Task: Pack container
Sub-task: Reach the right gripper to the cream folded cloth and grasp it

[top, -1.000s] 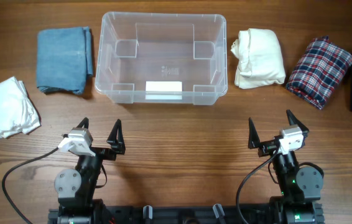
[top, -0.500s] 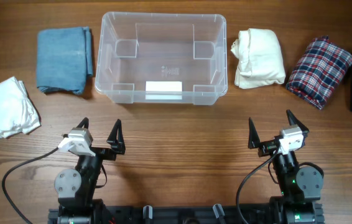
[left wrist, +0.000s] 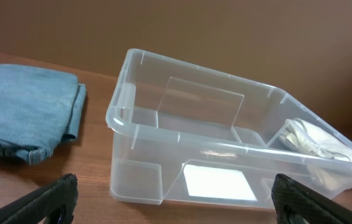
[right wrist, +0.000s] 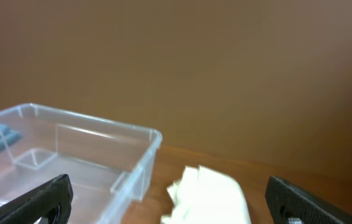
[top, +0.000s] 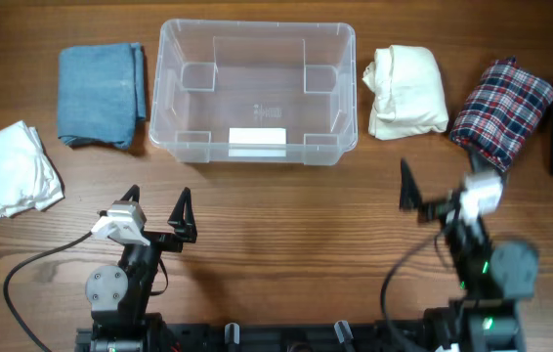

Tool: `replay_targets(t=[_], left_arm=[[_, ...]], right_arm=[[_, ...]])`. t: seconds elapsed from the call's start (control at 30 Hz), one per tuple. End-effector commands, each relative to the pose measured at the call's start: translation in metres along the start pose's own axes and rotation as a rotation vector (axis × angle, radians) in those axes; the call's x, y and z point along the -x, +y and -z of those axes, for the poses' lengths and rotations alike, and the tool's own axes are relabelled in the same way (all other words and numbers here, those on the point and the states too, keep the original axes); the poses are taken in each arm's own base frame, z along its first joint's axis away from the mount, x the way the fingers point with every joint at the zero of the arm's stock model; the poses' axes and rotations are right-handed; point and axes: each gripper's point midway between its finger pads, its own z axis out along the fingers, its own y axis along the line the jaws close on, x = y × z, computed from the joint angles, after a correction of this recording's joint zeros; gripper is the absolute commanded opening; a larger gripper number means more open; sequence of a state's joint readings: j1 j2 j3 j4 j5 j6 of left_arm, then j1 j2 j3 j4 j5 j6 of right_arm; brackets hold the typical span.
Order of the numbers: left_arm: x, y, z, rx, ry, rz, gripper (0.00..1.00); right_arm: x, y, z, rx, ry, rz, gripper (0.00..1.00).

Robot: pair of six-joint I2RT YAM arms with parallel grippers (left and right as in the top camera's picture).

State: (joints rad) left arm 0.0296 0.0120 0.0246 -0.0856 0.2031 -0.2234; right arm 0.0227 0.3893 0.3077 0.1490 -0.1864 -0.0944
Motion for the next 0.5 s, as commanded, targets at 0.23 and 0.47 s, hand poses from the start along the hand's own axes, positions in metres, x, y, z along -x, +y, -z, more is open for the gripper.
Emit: replay_targets(t=[0.23, 0.47], left_arm=[[-0.001, 0.004, 0.0, 0.017, -0.006, -0.006, 1.0], [-0.001, 0.004, 0.0, 0.017, -0.006, -0.006, 1.0]], right_arm=[[0.028, -0.024, -0.168, 0.204, 0.343, 0.048, 1.0], [-0.047, -0.092, -0.189, 0.136, 0.536, -0.171, 1.0]])
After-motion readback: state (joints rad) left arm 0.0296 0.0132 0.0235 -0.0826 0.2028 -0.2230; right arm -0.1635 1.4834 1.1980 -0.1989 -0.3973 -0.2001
